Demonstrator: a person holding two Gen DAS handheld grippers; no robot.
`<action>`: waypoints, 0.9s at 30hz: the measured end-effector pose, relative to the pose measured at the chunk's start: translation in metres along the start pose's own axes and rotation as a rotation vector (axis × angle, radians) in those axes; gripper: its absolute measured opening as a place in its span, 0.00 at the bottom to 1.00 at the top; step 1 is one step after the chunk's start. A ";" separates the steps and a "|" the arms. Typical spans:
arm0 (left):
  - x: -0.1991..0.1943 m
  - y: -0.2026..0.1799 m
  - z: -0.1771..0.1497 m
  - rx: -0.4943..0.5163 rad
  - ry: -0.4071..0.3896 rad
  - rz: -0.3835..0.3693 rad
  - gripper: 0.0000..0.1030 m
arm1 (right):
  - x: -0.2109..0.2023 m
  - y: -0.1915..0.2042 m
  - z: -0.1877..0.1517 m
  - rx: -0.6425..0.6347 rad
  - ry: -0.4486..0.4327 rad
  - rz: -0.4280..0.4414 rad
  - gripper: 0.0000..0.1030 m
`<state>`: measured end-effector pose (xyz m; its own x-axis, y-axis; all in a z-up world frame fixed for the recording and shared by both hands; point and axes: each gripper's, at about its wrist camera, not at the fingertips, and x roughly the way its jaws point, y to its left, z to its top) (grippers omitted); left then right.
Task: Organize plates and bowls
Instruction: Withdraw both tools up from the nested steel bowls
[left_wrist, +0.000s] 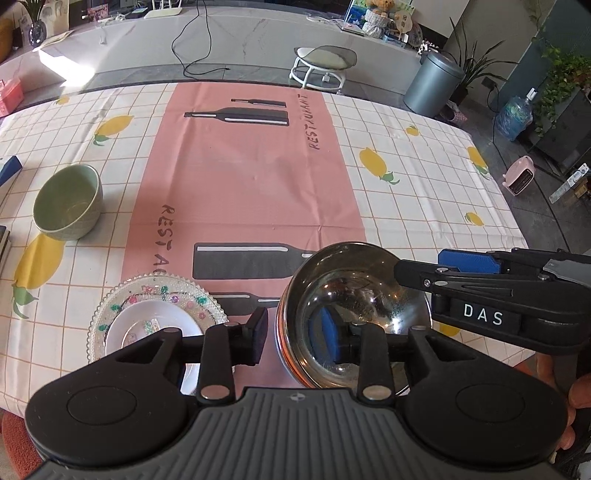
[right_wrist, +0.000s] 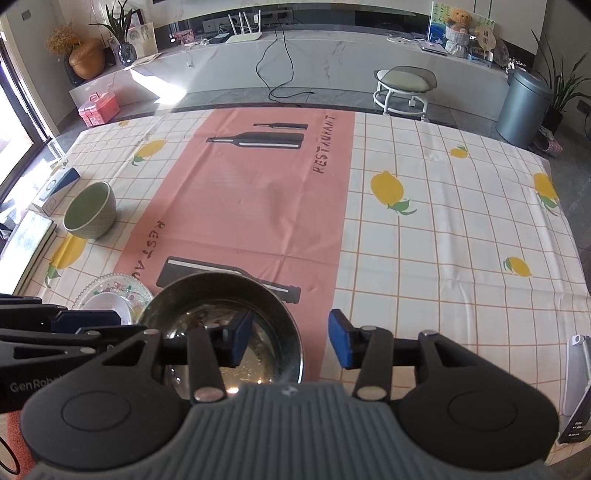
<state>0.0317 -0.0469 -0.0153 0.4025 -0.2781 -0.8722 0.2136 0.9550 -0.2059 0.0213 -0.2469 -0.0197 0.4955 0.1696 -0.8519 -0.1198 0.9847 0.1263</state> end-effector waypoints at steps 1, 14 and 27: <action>-0.003 0.001 0.001 0.003 -0.011 -0.003 0.37 | -0.003 0.002 0.002 0.002 -0.013 0.011 0.47; -0.027 0.056 0.012 -0.070 -0.143 0.037 0.44 | 0.001 0.029 0.025 0.099 -0.076 0.073 0.55; -0.028 0.141 0.010 -0.221 -0.146 0.100 0.45 | 0.044 0.088 0.045 0.065 -0.008 0.124 0.55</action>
<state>0.0593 0.0944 -0.0151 0.5388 -0.1782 -0.8233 -0.0261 0.9734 -0.2277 0.0710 -0.1511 -0.0230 0.4872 0.2905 -0.8236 -0.1246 0.9565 0.2637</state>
